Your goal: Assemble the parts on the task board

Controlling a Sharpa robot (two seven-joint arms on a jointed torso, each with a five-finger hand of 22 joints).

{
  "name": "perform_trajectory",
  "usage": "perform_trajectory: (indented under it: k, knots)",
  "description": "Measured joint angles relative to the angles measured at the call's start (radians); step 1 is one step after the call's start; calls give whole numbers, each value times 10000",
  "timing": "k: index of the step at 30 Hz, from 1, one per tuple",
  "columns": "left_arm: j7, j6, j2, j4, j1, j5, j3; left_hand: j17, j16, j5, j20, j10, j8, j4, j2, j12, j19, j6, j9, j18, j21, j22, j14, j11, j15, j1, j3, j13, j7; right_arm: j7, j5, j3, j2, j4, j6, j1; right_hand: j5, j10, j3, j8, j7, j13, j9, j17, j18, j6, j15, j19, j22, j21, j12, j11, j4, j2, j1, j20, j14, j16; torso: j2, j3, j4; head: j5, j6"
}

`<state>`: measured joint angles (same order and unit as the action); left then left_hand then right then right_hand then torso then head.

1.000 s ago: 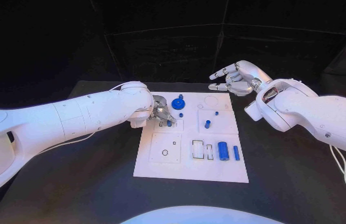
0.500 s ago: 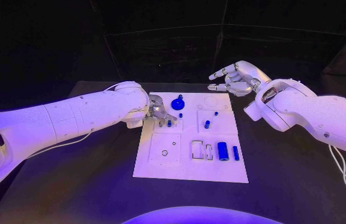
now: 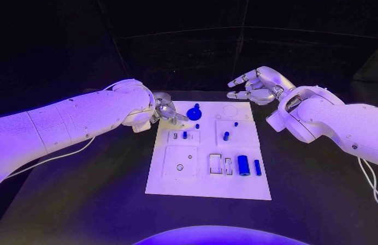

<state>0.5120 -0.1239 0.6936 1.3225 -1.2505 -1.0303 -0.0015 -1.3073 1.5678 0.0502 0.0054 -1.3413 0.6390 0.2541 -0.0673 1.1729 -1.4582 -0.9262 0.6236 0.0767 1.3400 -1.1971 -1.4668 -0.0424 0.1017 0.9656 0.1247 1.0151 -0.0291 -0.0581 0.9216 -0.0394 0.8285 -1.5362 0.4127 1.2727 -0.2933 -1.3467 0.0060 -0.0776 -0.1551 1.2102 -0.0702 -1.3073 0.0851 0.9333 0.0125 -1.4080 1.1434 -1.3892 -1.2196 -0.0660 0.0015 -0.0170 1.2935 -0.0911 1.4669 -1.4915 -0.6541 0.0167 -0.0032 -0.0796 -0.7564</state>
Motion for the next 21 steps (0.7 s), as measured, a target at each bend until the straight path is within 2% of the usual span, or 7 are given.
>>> perform_trajectory:
  k: [4, 8, 15, 21]
  knots:
    - [-2, -39, -84, -432, -122, 71, 49, 0, 0, 0, 35, 69, -96, -60, 175, -6, 35, 82, -43, 0, -71, 87, 0, 67, 0, 267, -60, -59, -82, -1, -11, 0, -9, 33, -12, -1, 0, 0, 0, 0, 0, 0, 0, 0, 1, 0, 0, 0, 0, 0, 0, 0, 0, 0, 0, 0, 0, 0, 0, 3, -5, -30, 1]
    - [2, -183, -407, -1043, -205, 80, 62, 0, 0, 0, 36, 105, -106, -102, 265, -47, 35, 152, -57, 0, -73, 120, 0, 103, 0, 358, -101, -84, -81, -1, -20, 0, -45, 56, -24, -1, 0, 0, 0, 0, 0, 0, 0, 0, 0, 0, 0, 0, 0, 0, 0, 0, 0, 0, 0, 0, 0, -1, -2, 10, -10, -61, -12]
    - [4, -458, -1038, -2032, -241, -30, 44, 0, 0, 0, 69, 106, -149, -156, 357, -47, 69, 188, -83, 1, -116, 166, 0, 104, 0, 528, -156, -84, -117, -2, -27, -2, -95, 90, -40, -1, 0, 5, 0, 0, 0, -3, 0, 0, 0, 0, 0, 0, 1, 0, 0, 6, 0, 0, 0, 0, 0, -1, -11, 2, -21, -92, -5]
    - [6, -636, -1363, -2752, -248, -123, 42, 0, 0, 0, 69, 141, -190, -156, 398, -46, 69, 188, -83, 0, -116, 174, 0, 138, -1, 568, -155, -83, -117, -2, -33, -2, -115, 109, -51, -2, 0, 36, 0, 0, 0, -18, 0, 0, 0, 0, 0, 0, 1, 0, 0, 36, 0, 0, 0, 0, 0, -2, -11, 3, -27, -103, -14]
